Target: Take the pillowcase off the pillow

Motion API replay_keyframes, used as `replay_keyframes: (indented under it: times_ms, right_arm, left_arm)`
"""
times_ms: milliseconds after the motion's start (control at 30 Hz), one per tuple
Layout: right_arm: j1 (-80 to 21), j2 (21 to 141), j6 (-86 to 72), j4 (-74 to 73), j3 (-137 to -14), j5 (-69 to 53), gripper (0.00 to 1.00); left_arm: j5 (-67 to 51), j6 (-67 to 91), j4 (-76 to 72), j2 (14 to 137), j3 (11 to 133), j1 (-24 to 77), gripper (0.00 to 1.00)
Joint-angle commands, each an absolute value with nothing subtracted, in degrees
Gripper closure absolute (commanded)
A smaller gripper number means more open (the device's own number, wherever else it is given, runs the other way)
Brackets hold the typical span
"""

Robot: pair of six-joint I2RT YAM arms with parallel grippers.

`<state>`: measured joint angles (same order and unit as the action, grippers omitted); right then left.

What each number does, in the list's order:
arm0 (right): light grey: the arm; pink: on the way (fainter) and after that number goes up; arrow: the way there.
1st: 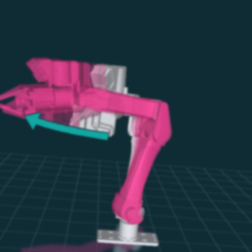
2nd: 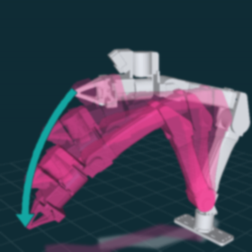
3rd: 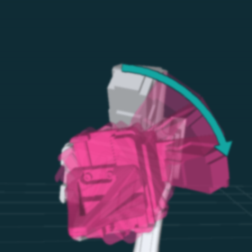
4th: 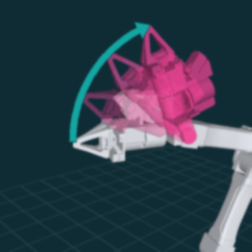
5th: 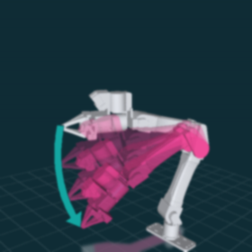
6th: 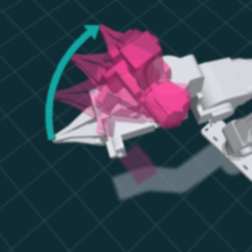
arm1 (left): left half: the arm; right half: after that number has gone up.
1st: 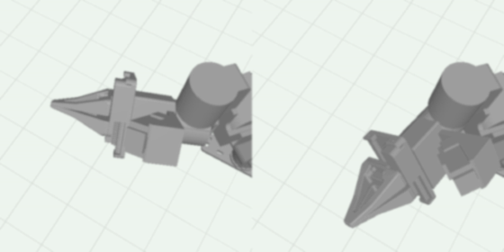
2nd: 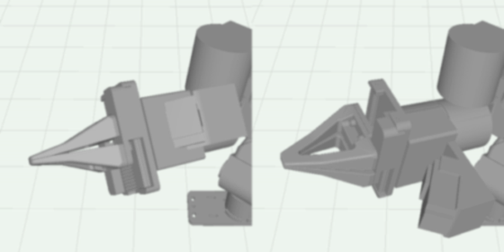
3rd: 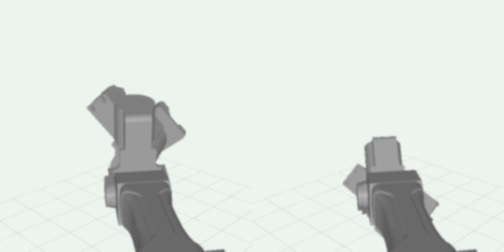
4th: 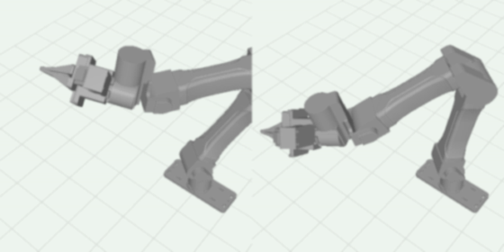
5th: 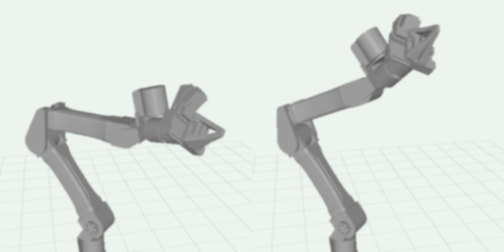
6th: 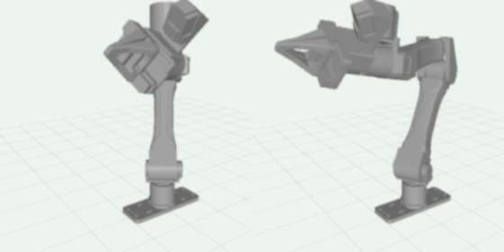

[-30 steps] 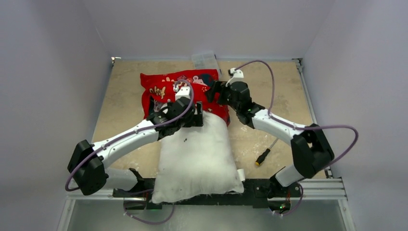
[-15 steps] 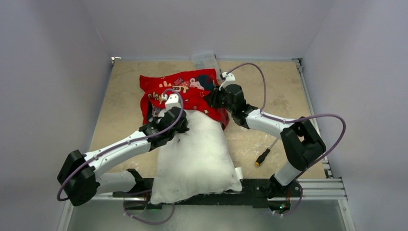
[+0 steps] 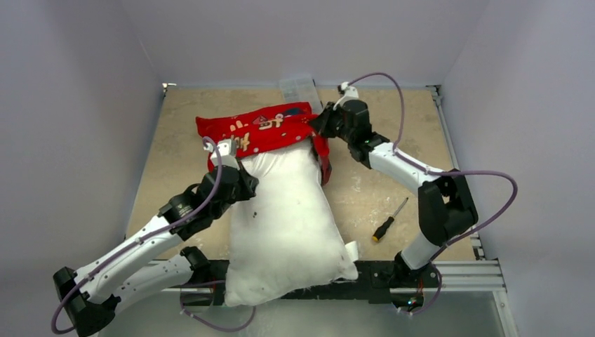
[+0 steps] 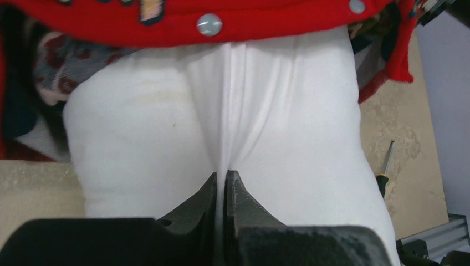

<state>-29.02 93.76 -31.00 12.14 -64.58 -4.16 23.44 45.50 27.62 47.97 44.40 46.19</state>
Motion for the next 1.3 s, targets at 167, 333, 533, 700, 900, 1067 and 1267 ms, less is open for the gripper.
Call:
replay_keyframes:
  times_ms: [167, 333, 533, 700, 900, 1067, 1267]
  right_arm:
    - [-12.9, 95.1, -32.5, 16.4, -77.9, 4.2, 1.00]
    - [-11.5, 98.9, -32.8, 15.3, -83.4, 3.2, 1.00]
    - [-11.3, 97.2, -33.4, 15.2, -82.1, 2.2, 1.00]
    - [-9.8, 92.1, -33.3, 15.1, -76.9, 4.9, 1.00]
    - [-9.5, 87.4, -32.4, 16.5, -68.8, 4.7, 1.00]
    - [-9.9, 86.4, -29.6, 15.5, -66.3, 2.3, 0.77]
    - [-15.9, 81.7, -28.3, 11.1, -64.1, 8.8, 0.21]
  left_arm:
    - [24.7, 46.3, 43.3, 38.4, 47.7, 46.6, 1.00]
    - [26.4, 47.4, 46.9, 34.7, 48.0, 46.6, 1.00]
    - [28.8, 48.5, 49.9, 31.9, 49.0, 46.7, 1.00]
    - [32.8, 49.9, 51.7, 27.5, 49.1, 46.6, 1.00]
    - [38.8, 49.1, 52.8, 25.8, 50.4, 46.6, 1.00]
    - [35.9, 45.9, 46.9, 31.5, 49.6, 46.6, 1.00]
    - [28.0, 43.1, 33.7, 43.0, 47.7, 46.6, 0.58]
